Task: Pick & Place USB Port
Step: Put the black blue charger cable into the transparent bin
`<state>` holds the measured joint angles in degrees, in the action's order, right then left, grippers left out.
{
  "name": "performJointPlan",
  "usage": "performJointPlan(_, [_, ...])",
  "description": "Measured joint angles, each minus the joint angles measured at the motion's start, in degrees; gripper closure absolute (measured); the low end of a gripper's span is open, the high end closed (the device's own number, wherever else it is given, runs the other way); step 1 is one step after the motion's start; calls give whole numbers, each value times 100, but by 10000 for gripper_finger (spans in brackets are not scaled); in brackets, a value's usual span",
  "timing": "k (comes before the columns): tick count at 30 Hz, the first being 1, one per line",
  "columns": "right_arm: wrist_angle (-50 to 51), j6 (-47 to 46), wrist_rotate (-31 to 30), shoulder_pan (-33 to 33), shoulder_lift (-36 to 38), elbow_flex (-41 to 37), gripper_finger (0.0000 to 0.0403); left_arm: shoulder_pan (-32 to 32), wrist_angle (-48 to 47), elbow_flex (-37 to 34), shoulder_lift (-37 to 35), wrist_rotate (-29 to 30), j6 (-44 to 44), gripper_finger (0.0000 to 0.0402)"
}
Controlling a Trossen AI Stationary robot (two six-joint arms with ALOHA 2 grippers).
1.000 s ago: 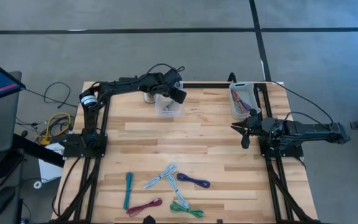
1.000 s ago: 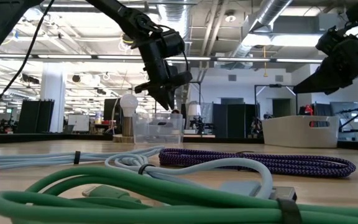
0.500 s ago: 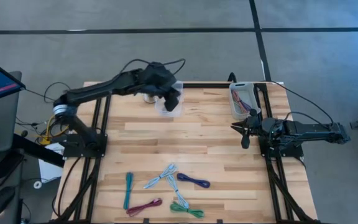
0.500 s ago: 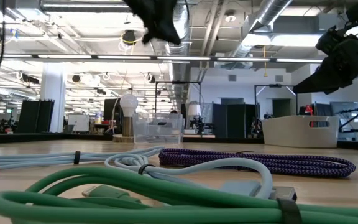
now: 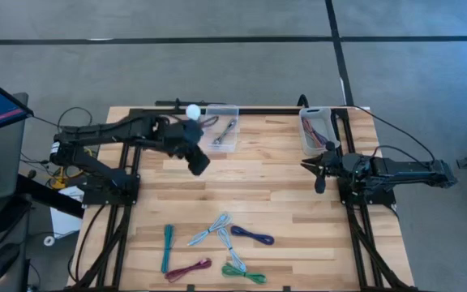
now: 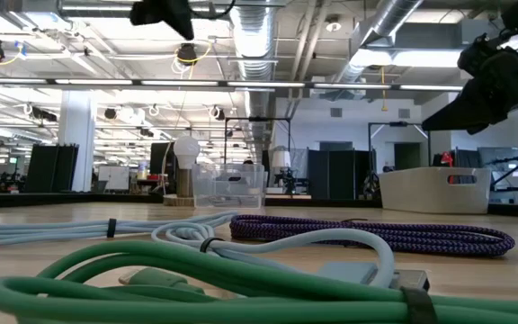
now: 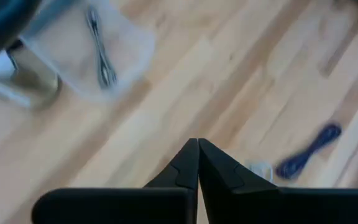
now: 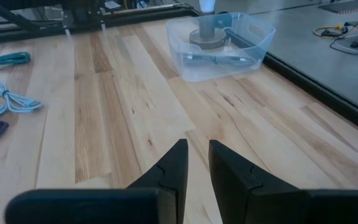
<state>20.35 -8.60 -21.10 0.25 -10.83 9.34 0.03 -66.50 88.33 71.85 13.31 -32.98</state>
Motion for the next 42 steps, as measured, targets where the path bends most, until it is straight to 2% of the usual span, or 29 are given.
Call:
performJointPlan(7, [5,0,2,0,-1,0,345,-699,-81,0,197,-649,190,390])
performJointPlan(18, [8,0,2,0,0,0,345,-833,175,0,212,-673,252,390])
performJointPlan(30, [5,2,0,0,0,0,345,-782,1566,0,212,-520,257,390])
performJointPlan(36, [4,0,0,0,-2,0,345,-896,1094,0,212,-843,-1238,390])
performJointPlan(42, [5,0,0,0,0,0,345,-1511,97,0,212,-533,-3457,390])
